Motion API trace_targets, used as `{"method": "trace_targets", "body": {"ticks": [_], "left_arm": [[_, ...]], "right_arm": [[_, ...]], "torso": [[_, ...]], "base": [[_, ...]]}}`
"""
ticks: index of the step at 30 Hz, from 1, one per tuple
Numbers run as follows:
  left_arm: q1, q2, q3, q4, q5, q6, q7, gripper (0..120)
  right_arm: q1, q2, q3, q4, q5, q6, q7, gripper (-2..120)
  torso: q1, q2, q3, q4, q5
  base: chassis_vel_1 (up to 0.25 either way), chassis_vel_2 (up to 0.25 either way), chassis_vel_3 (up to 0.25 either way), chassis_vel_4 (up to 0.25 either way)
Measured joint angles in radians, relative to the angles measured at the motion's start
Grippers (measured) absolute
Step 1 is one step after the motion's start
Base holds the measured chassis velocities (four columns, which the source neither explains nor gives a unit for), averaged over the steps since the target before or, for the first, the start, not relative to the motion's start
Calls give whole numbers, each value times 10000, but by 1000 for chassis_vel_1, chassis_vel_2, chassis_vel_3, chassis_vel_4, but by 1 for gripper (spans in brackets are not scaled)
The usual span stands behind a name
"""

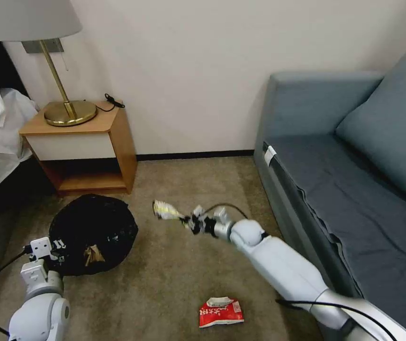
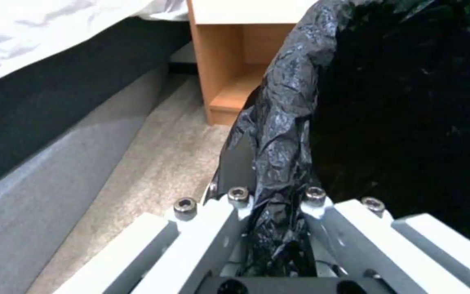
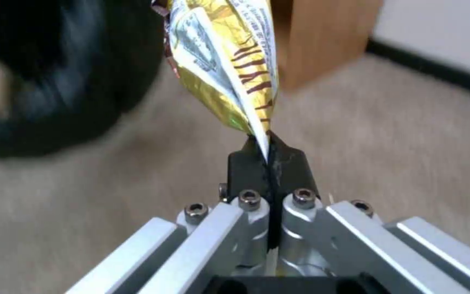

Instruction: Pick up the trash bin, then pick up the garbage on the floor and place it into the trash bin.

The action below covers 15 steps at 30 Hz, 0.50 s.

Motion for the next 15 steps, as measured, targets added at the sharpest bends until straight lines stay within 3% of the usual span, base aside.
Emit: {"method": "trace_targets", "body": {"ticks": [7, 15], "left_arm": [[63, -35, 252, -99, 195, 27, 114, 2], [102, -143, 605, -313, 245, 15, 201, 2]], "right_arm": [[640, 127, -1336, 1182, 1138, -10, 447, 0], [953, 783, -2334, 1215, 1600, 139, 794, 0]], "torso": [[0, 0, 0, 1, -2], [0, 0, 0, 2, 0]], "base": [[0, 0, 0, 0], [0, 0, 0, 0]]}}
